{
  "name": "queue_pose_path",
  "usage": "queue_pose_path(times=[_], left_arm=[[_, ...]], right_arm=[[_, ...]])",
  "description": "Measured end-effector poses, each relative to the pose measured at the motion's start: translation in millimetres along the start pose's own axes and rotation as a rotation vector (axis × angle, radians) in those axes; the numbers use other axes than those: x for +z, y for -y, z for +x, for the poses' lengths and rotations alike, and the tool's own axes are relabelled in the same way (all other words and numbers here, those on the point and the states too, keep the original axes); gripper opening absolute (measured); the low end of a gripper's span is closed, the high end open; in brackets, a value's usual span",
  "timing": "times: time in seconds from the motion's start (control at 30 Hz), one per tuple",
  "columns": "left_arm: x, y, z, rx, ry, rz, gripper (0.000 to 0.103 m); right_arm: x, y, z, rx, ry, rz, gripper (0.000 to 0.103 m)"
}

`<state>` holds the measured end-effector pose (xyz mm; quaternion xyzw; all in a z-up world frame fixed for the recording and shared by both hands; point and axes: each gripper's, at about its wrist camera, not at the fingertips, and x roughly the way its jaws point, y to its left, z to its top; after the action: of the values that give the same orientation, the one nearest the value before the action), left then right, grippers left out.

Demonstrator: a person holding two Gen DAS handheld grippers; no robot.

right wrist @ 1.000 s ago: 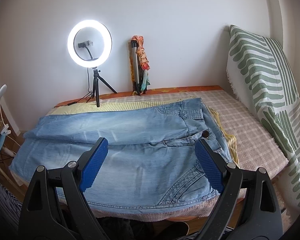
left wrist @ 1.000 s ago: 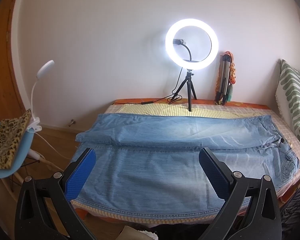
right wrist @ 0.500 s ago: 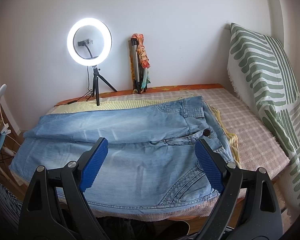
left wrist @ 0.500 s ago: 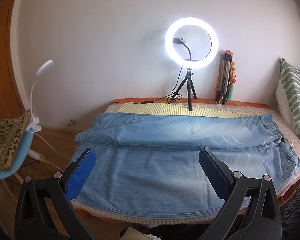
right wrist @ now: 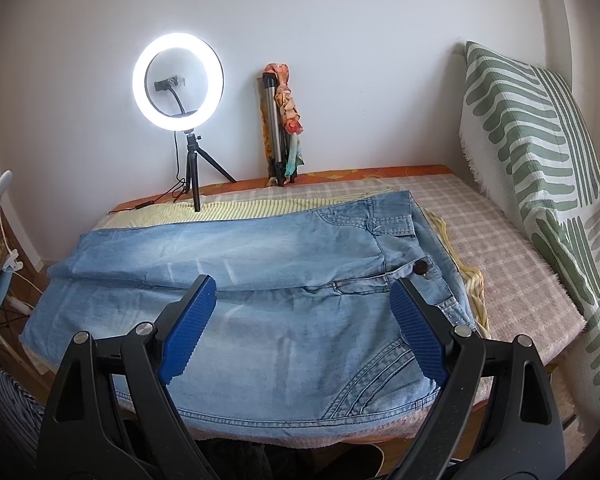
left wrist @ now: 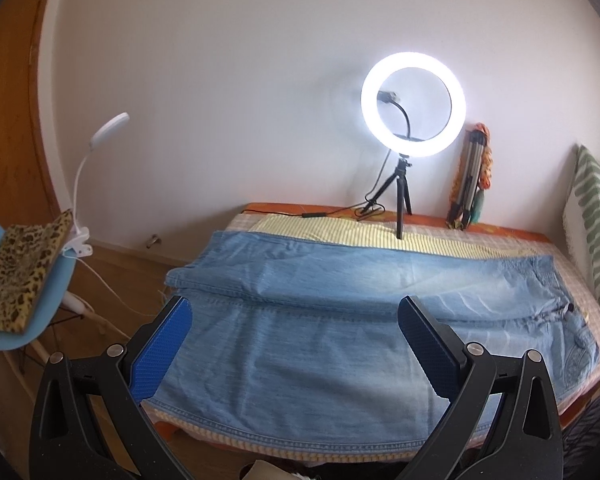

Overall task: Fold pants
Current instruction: 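Move both open tools over the jeans toward the leg hems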

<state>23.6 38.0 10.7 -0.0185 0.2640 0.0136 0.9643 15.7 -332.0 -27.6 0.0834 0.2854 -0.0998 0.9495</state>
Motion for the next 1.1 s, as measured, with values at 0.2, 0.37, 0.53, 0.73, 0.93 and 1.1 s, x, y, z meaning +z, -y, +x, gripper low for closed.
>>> queue_pose_path(times=[0.2,0.37,0.53,0.73,0.93,1.1], left_arm=[[28.9,-23.6,-1.7,0.043,0.022,0.012,0.102],[66.5,-43.2,-10.2,0.055,0.074,0.020,0.102],[109.9,-43.3,-23.6,0.092,0.119,0.081,0.099],[132.2,-51.2,-24.8,0.072,0.127,0.058,0.097],[102.6,-68.6,2.7,0.035,0.051,-0.019,0.095],[82.5,-81.5,39.6,0.027,-0.027,-0.070,0.090]], right_arm=[[17.1,-5.6,11.7,0.041,0.000,-0.003,0.091],[34.9,-13.5,24.0,0.080,0.006,-0.026,0.091],[45.6,-26.5,40.8,0.132,-0.001,-0.042,0.091],[52.1,-47.6,52.5,0.191,0.015,-0.099,0.091],[59.0,-62.1,64.6,0.234,0.032,-0.137,0.091],[77.0,-73.9,79.7,0.255,0.043,-0.199,0.091]])
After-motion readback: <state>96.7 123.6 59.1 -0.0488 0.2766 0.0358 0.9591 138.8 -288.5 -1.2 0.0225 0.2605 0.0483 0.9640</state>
